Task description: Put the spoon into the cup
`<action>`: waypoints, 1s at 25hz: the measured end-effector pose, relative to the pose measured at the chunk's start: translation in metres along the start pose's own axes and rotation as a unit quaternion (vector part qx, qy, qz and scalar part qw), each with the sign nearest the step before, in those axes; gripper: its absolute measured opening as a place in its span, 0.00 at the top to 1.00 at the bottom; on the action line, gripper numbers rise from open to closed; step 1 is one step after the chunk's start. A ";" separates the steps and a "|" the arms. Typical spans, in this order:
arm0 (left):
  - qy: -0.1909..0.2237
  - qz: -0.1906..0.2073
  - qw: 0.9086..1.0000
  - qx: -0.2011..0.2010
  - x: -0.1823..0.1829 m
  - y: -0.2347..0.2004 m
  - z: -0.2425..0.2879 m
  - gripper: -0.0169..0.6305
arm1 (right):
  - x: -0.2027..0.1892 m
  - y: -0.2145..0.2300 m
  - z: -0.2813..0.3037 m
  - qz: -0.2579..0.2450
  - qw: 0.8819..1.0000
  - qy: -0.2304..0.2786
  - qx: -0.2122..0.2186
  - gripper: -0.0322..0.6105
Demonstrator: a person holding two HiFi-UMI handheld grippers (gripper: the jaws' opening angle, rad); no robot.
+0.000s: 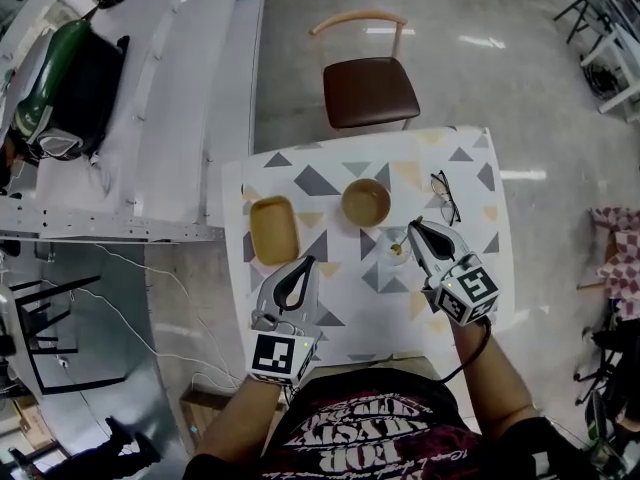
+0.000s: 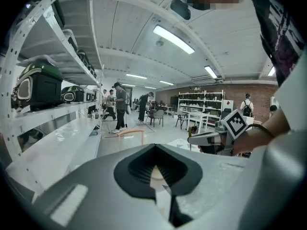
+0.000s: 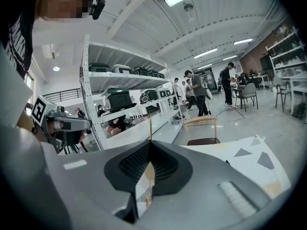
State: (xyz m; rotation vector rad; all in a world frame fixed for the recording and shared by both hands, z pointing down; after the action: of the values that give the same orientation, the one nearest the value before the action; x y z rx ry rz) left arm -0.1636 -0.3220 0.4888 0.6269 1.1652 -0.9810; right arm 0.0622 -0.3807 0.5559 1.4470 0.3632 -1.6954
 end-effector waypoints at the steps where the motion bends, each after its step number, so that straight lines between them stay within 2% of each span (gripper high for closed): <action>1: 0.003 0.002 1.000 -0.002 0.000 0.000 0.001 0.97 | -0.004 0.001 0.002 -0.001 1.000 -0.005 0.001 0.90; 8: -0.022 -0.007 1.000 -0.005 -0.011 -0.004 0.007 0.97 | -0.034 0.008 0.019 -0.007 0.999 -0.043 0.004 0.90; 14: -0.010 -0.001 1.000 -0.015 -0.012 0.001 0.014 0.97 | -0.049 0.011 0.025 -0.001 0.998 -0.063 0.004 0.90; 18: -0.018 0.001 1.000 -0.017 -0.015 0.007 0.013 0.97 | -0.055 0.010 0.028 -0.006 0.997 -0.071 0.005 0.90; 25: -0.011 0.001 1.000 -0.001 -0.009 0.016 0.004 0.97 | -0.062 0.014 0.027 -0.027 0.995 -0.093 -0.006 0.90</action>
State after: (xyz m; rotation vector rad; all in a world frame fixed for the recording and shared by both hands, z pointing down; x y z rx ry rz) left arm -0.1489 -0.3151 0.4972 0.6146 1.1456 -0.9834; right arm 0.0524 -0.3818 0.6245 1.2692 0.3116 -1.8513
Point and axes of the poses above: the fingertips, and each gripper's own axes: z forward along the fingers, y to its right, x out of its top, the point moved 5 cm from there along -z, backward along the fingers, and after that the axes turned 2 degrees about y, right-handed, at the moved point
